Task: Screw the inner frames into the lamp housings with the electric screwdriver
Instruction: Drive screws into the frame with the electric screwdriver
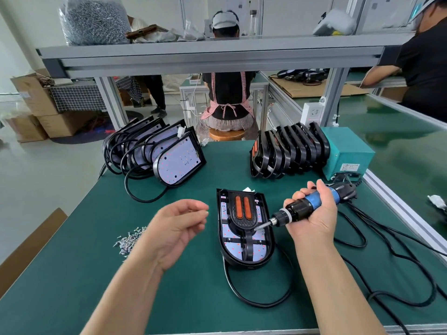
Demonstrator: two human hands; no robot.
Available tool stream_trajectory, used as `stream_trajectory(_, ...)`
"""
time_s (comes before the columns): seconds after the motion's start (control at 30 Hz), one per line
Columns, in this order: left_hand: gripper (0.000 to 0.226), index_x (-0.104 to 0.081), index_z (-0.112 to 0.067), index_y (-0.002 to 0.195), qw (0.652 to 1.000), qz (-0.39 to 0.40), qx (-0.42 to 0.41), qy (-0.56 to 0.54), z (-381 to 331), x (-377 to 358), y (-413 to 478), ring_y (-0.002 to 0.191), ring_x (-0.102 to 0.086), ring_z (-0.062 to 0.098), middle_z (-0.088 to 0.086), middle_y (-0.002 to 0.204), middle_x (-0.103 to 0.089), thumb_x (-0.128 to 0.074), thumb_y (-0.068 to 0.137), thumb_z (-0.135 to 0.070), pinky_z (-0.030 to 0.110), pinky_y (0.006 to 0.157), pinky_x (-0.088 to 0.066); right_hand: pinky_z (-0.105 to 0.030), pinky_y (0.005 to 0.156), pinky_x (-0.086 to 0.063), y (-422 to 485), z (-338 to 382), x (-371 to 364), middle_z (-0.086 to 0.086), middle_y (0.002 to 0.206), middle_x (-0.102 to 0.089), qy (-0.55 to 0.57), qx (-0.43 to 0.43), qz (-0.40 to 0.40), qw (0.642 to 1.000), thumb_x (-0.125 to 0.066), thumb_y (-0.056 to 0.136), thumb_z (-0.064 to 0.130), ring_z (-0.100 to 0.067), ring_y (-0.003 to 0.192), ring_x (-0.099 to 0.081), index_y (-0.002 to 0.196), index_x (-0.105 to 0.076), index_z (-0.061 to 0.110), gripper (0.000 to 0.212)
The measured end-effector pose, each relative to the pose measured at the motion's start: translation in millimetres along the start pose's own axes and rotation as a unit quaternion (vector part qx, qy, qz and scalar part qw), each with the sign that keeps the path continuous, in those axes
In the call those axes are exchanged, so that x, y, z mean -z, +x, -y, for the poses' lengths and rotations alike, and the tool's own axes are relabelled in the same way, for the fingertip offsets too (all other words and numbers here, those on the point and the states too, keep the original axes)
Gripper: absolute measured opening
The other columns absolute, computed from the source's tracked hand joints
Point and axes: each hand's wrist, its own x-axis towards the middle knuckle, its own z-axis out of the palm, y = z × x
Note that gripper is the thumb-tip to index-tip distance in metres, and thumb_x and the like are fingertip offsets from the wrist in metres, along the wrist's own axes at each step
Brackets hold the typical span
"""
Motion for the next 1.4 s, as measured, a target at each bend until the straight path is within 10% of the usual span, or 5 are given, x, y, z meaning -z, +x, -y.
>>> stream_trajectory(0.3,0.017,-0.076,-0.011,0.064,0.986,0.019,0.046,-0.159,18,-71,-16,0.061,-0.068,0.012,0.005,0.069,-0.068,-0.070,0.065,0.006,0.016,0.060,-0.058,-0.021,0.054,-0.039,-28,9,-54,0.005,0.063,-0.053,-0.005,0.070,0.002,0.998,-0.072,0.090,0.022,-0.011,0.054,-0.050,0.102,-0.054,0.018,0.022)
stream_trajectory(1.4,0.017,-0.077,-0.010,0.065,0.977,-0.020,0.043,-0.206,32,-75,-14,0.063,-0.069,0.013,0.003,0.071,-0.068,-0.070,0.066,0.005,0.017,0.062,-0.058,-0.020,0.049,-0.045,-35,11,-48,0.006,0.064,-0.057,-0.025,0.089,0.005,0.996,-0.074,0.089,0.021,-0.011,0.054,-0.054,0.097,-0.056,0.021,0.020)
